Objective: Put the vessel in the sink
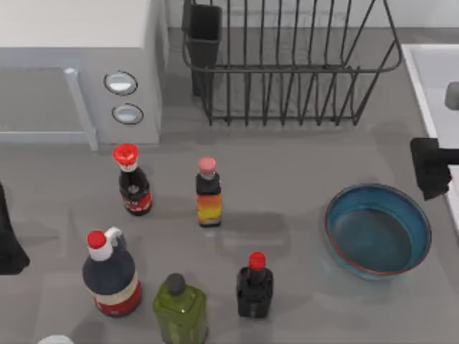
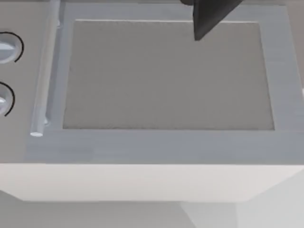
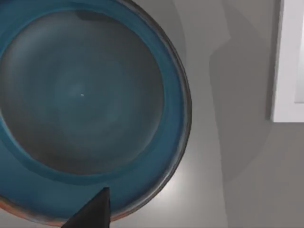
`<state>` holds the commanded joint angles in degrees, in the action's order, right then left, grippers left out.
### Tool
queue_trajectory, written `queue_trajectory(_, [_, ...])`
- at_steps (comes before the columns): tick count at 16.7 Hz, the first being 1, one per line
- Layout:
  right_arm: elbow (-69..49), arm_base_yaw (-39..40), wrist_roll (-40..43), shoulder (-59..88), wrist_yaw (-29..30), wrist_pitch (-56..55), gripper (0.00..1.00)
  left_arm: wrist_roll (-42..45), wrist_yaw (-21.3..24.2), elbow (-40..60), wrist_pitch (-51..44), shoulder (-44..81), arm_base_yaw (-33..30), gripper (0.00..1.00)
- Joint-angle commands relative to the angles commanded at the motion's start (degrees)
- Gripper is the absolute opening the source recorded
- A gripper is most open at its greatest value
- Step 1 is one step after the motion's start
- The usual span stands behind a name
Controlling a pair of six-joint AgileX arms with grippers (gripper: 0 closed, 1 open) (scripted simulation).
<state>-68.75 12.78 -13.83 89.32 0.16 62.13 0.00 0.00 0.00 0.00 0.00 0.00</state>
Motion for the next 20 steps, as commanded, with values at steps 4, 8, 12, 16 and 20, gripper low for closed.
queue_trajectory(4, [-7.63,1.55,-1.25,8.31,-0.12,5.97,1.00,0.00,0.00,0.00,0.00,0.00,0.00,1.00])
queue_trajectory(8, [-8.56,1.73,-1.39,9.25,-0.13,6.61,1.00,0.00,0.00,0.00,0.00,0.00,0.00,1.00])
queue_trajectory(12, [-7.59,1.52,-1.28,9.40,-0.13,5.53,1.00,0.00,0.00,0.00,0.00,0.00,0.00,1.00])
queue_trajectory(16, [-1.60,1.70,-1.39,12.15,-0.13,-3.47,1.00,0.00,0.00,0.00,0.00,0.00,0.00,1.00])
queue_trajectory(20, [5.32,1.86,-1.62,15.50,-0.11,-13.94,1.00,0.00,0.00,0.00,0.00,0.00,0.00,1.00])
